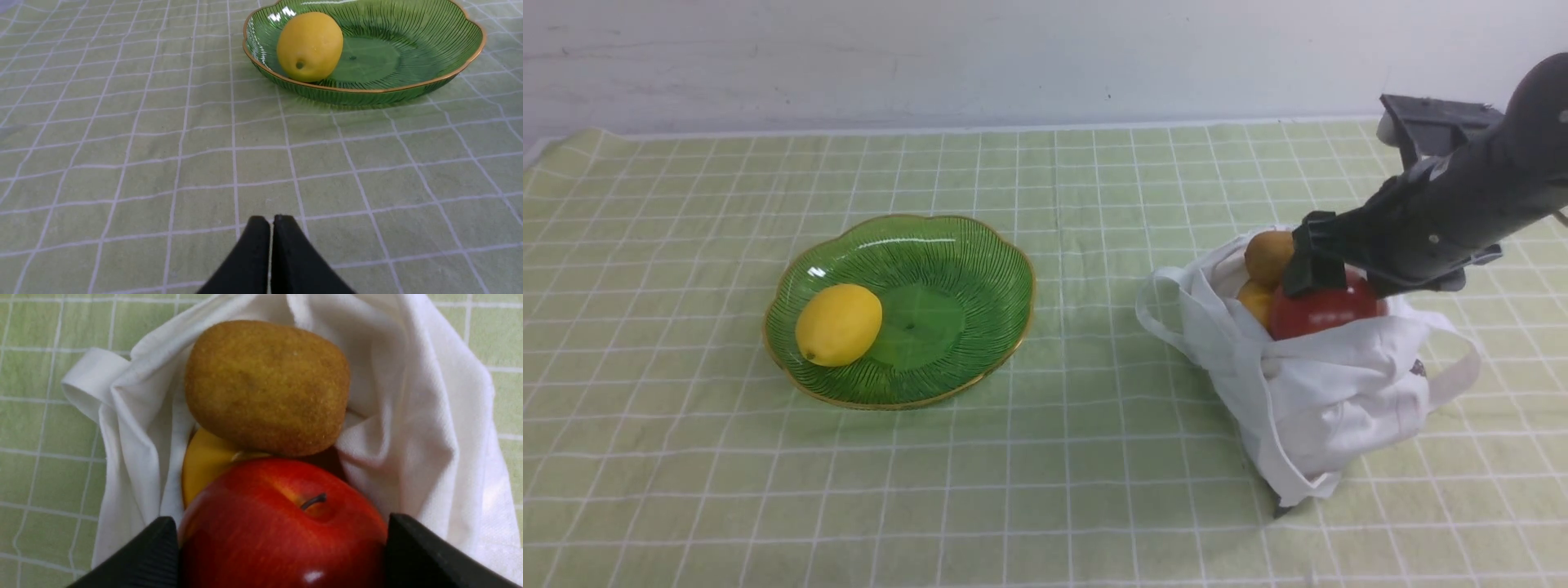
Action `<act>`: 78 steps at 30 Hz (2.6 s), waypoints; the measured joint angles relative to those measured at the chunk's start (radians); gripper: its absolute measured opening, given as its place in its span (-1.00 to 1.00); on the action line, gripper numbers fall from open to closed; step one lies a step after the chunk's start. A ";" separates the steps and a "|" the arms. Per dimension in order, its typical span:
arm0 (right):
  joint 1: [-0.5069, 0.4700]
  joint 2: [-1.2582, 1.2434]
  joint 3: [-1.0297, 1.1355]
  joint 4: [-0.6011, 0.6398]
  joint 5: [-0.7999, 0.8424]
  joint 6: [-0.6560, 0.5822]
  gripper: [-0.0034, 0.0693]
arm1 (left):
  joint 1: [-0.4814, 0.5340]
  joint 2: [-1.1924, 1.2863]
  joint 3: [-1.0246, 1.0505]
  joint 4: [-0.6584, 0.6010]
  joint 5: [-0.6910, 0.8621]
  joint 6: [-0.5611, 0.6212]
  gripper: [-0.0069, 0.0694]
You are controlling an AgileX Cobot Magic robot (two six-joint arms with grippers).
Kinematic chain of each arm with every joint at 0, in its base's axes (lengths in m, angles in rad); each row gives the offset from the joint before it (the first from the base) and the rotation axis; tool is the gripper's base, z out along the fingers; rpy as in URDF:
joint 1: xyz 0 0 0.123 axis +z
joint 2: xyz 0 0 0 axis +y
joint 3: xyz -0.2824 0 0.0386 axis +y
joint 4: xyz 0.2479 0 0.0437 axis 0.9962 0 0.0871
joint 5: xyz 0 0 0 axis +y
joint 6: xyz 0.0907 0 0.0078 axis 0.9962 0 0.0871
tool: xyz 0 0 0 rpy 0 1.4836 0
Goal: Take the fruit out of the bag on the green coffee tablecloth and place them on the plate.
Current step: 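Reach into the cloth bag and grasp a fruit inside it with the right gripper, then move the fruit from the bag and place it onto the plate with the right gripper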
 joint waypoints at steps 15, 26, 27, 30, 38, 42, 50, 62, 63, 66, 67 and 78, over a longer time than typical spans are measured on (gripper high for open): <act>0.000 -0.112 -0.004 0.008 0.047 -0.003 0.71 | 0.000 0.000 0.000 0.000 0.000 0.000 -0.84; 0.025 -0.202 -0.120 0.163 0.090 -0.068 0.71 | 0.000 0.000 0.000 0.000 0.000 0.000 -0.84; 0.048 -0.202 -0.131 0.207 0.078 -0.098 0.71 | 0.000 0.000 0.000 0.000 0.000 0.000 -0.84; 0.125 -0.179 -0.150 0.314 0.028 -0.169 0.71 | 0.000 0.000 0.000 0.000 0.000 0.000 -0.84; 0.293 -0.033 -0.157 0.483 -0.129 -0.330 0.71 | 0.000 0.000 0.000 0.000 0.000 0.000 -0.84; 0.358 0.052 -0.184 0.555 -0.200 -0.414 0.71 | 0.000 0.000 0.000 0.000 0.000 0.000 -0.84; 0.477 0.251 -0.315 0.618 -0.369 -0.646 0.71 | 0.000 0.000 0.000 0.000 0.000 0.000 -0.84; 0.523 0.427 -0.321 0.640 -0.639 -0.712 0.71 | 0.000 0.000 0.000 0.000 0.000 0.000 -0.84; 0.523 0.440 -0.321 0.641 -0.639 -0.712 0.71 | 0.000 0.000 0.000 0.000 0.000 0.000 -0.84; 0.523 0.454 -0.322 0.645 -0.621 -0.712 0.71 | 0.000 0.000 0.000 0.000 0.000 0.000 -0.84; 0.524 0.454 -0.322 0.645 -0.610 -0.712 0.71 | 0.000 0.000 0.000 0.000 0.000 0.000 -0.84; 0.528 0.454 -0.381 0.633 -0.501 -0.712 0.99 | 0.000 0.000 0.000 0.000 0.000 0.000 -0.84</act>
